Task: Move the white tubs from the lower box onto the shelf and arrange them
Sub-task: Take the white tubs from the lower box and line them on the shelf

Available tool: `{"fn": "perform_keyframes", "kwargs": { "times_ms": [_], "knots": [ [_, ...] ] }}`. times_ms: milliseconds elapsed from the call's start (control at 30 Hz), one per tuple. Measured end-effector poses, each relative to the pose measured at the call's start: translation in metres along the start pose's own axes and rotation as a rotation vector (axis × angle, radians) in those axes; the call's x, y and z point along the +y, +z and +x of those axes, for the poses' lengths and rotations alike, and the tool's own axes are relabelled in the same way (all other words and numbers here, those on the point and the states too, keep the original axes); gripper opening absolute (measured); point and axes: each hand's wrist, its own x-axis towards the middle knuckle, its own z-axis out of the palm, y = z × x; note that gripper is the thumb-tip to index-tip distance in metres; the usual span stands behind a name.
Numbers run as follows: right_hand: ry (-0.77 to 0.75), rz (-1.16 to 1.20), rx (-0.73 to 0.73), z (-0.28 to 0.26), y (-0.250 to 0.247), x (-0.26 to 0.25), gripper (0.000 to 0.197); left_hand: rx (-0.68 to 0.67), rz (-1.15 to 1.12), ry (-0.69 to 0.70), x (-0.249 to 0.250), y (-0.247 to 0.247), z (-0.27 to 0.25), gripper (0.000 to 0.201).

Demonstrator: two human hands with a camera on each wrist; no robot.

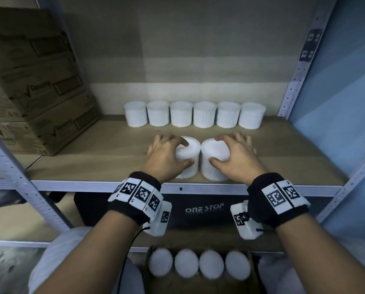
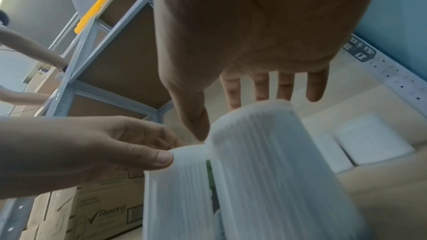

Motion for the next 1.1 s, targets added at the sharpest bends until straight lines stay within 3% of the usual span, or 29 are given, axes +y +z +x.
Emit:
{"fn": "perform_keyframes", "kwargs": {
  "times_ms": [167, 600, 1100],
  "knots": [
    [-0.075, 0.04, -0.078, -0.003, -0.009, 0.002, 0.032, 0.013, -0.037, 0.051, 0.002, -0.004, -0.003, 0.03],
    [-0.051, -0.029, -0.003, 0.002, -0.015, 0.027, 0.032, 0.062, 0.012, 0.162, 0.028, 0.017, 0.013, 0.026],
    [0.094, -0.055, 0.08, 0.043, -0.023, 0.081, 0.031, -0.012, -0.066, 0.2, 0.062, 0.063, 0.085, 0.028]
  ]
}}
